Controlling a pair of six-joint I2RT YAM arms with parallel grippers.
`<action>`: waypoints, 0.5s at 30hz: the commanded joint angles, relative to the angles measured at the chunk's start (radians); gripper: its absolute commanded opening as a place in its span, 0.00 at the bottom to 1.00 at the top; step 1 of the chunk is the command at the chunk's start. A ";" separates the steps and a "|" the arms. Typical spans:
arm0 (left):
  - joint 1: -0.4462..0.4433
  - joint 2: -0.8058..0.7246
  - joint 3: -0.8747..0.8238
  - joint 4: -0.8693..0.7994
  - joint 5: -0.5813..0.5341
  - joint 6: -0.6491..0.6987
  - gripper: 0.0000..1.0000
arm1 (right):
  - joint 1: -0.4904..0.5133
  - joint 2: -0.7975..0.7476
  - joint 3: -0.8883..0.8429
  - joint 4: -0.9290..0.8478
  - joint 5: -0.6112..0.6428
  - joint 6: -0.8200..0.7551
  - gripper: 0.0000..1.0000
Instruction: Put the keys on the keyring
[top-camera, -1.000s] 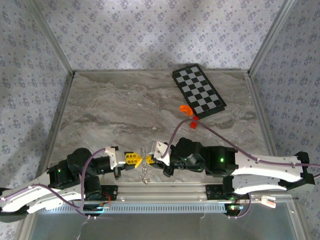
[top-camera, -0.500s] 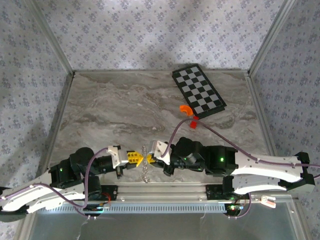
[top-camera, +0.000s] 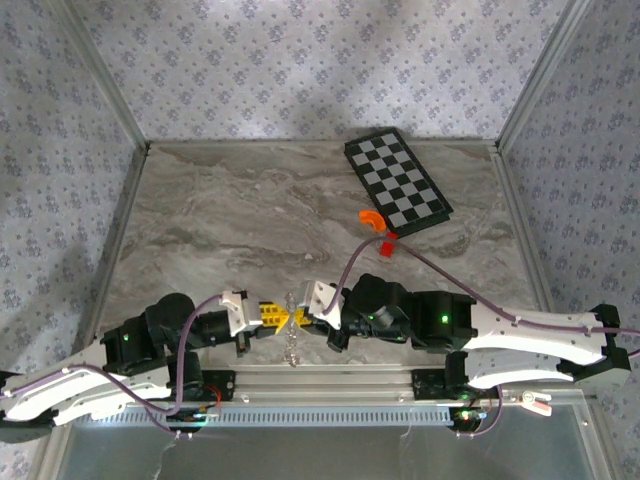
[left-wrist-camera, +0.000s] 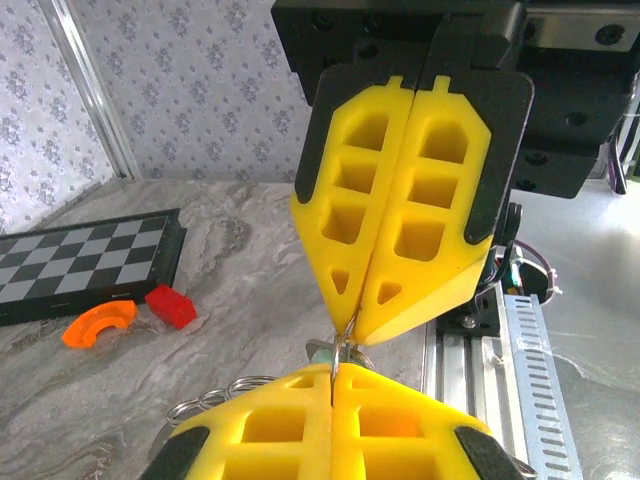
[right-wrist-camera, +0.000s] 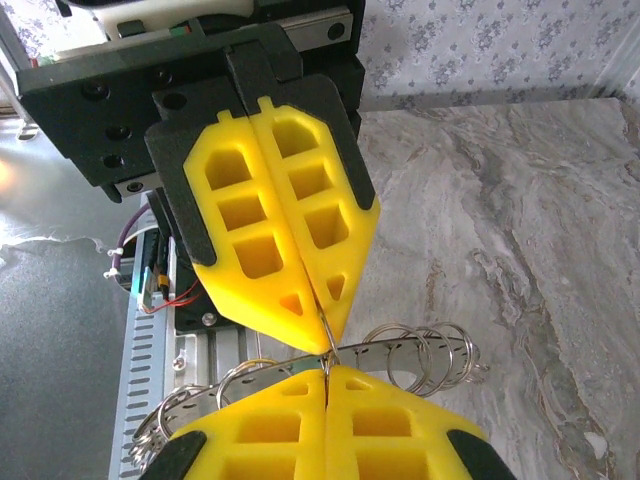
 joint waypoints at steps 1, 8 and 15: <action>-0.003 0.010 0.041 0.029 -0.021 0.012 0.00 | 0.006 -0.005 0.016 0.037 -0.023 -0.016 0.00; -0.003 0.008 0.044 0.025 -0.022 0.010 0.00 | 0.008 0.003 0.013 0.030 -0.019 -0.020 0.00; -0.003 0.001 0.042 0.035 -0.035 -0.012 0.00 | 0.008 0.008 0.000 0.025 -0.020 -0.019 0.00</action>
